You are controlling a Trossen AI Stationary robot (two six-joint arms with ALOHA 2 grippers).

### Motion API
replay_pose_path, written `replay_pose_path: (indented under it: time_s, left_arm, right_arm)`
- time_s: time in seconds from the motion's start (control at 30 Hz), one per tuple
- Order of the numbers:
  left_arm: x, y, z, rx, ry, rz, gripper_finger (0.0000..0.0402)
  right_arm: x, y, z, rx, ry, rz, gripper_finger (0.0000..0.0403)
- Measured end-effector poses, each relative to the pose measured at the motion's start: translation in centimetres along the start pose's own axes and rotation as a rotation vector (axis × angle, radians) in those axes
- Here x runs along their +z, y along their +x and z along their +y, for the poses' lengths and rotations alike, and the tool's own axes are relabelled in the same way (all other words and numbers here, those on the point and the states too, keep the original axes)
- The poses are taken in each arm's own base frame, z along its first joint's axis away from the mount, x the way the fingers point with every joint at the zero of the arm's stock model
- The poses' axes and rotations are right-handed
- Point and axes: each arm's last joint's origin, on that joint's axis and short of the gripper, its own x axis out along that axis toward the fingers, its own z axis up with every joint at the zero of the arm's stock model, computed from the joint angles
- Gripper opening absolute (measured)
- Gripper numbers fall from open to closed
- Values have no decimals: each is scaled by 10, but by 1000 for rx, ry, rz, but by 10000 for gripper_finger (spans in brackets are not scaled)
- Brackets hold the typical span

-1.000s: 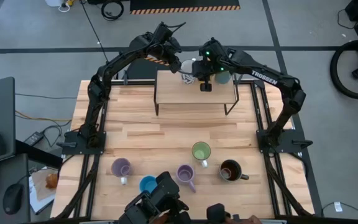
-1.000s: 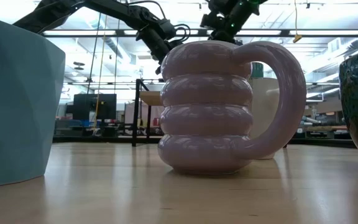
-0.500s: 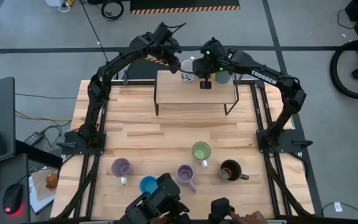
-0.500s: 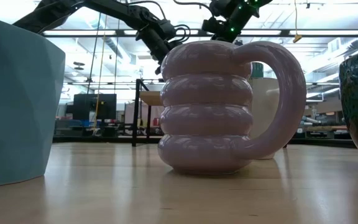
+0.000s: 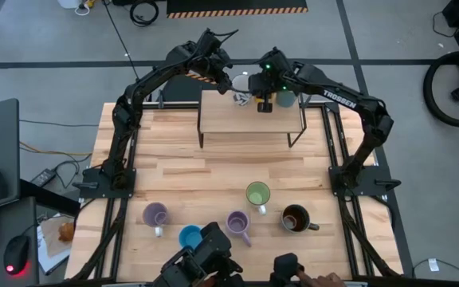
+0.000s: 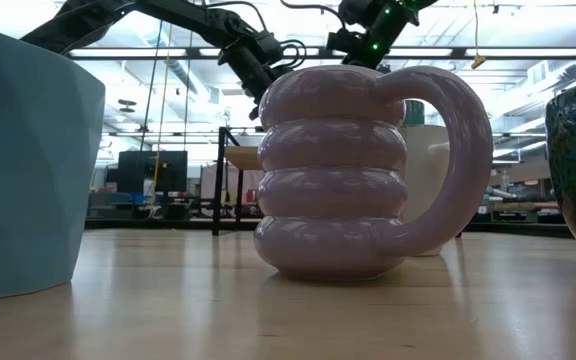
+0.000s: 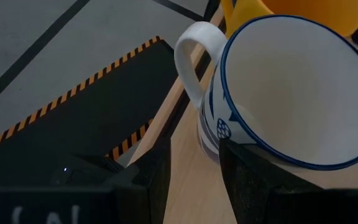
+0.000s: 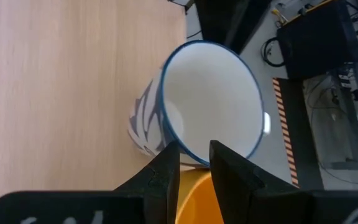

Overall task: Place coffee mugs
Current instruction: Put the white patterned mug on the shelf

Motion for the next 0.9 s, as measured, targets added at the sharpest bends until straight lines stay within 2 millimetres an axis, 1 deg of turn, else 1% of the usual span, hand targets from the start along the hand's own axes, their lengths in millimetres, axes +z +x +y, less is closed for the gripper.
replay_pose_path:
  time_s: [0.23, 0.47, 0.67, 0.9]
  left_arm:
    - [0, 0, 0, 0, 1, -1, 142]
    - [0, 0, 0, -1, 1, -1, 142]
    - [0, 0, 0, 0, 2, -1, 142]
    - [-1, -5, 12, 27, -23, -5, 142]
  right_arm:
    - [5, -13, 2, -13, 6, -35, 93]
    - [7, -23, 1, -24, 67, -66, 93]
    - [9, -38, -2, -58, 103, -111, 93]
    - [10, -61, -2, -79, 176, -160, 93]
